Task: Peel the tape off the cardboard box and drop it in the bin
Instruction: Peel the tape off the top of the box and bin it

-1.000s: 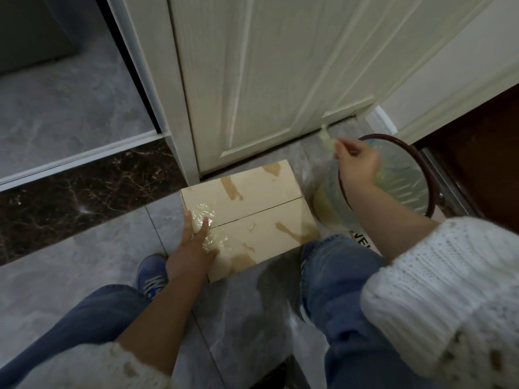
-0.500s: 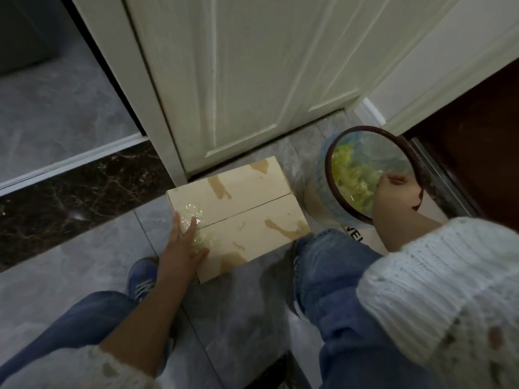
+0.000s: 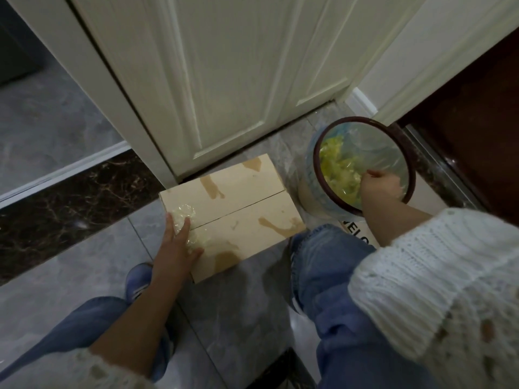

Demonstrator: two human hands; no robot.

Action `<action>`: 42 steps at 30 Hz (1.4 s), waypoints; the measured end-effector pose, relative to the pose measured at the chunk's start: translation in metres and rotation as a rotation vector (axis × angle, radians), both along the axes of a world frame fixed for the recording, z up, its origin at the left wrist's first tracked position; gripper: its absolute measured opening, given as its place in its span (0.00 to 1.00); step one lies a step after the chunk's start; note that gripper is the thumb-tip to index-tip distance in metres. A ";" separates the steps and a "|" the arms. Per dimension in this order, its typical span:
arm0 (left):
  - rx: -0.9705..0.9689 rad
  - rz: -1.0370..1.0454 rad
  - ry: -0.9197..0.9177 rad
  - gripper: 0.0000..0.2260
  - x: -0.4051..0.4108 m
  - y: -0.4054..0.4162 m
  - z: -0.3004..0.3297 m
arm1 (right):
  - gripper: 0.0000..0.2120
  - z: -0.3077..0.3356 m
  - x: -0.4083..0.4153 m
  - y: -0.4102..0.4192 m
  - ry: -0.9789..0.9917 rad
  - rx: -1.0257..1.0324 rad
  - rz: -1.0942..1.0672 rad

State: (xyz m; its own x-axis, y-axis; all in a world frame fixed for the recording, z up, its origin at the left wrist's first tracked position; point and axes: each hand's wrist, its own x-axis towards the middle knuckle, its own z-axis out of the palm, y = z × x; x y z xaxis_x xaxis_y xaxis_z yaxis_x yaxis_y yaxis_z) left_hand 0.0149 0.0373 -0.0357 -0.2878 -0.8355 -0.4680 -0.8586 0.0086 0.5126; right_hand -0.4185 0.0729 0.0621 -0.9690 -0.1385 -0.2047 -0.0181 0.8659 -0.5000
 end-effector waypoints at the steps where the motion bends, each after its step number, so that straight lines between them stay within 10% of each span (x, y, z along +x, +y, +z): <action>1: -0.002 0.001 0.001 0.38 0.000 0.000 0.000 | 0.15 0.000 0.001 0.001 0.002 -0.002 0.006; 9: -0.034 0.022 -0.011 0.37 0.002 0.002 0.005 | 0.10 0.016 0.023 -0.036 0.073 -0.240 0.085; 22: 0.076 0.407 0.306 0.39 0.011 0.010 -0.003 | 0.12 -0.013 0.186 -0.085 -0.080 -0.148 1.371; 33: 0.267 0.607 0.376 0.23 0.011 0.014 -0.008 | 0.35 -0.066 0.278 -0.086 -0.199 0.124 1.488; 42: 0.277 0.656 0.429 0.22 0.012 0.012 -0.007 | 0.36 -0.076 0.290 -0.079 -0.158 0.077 1.531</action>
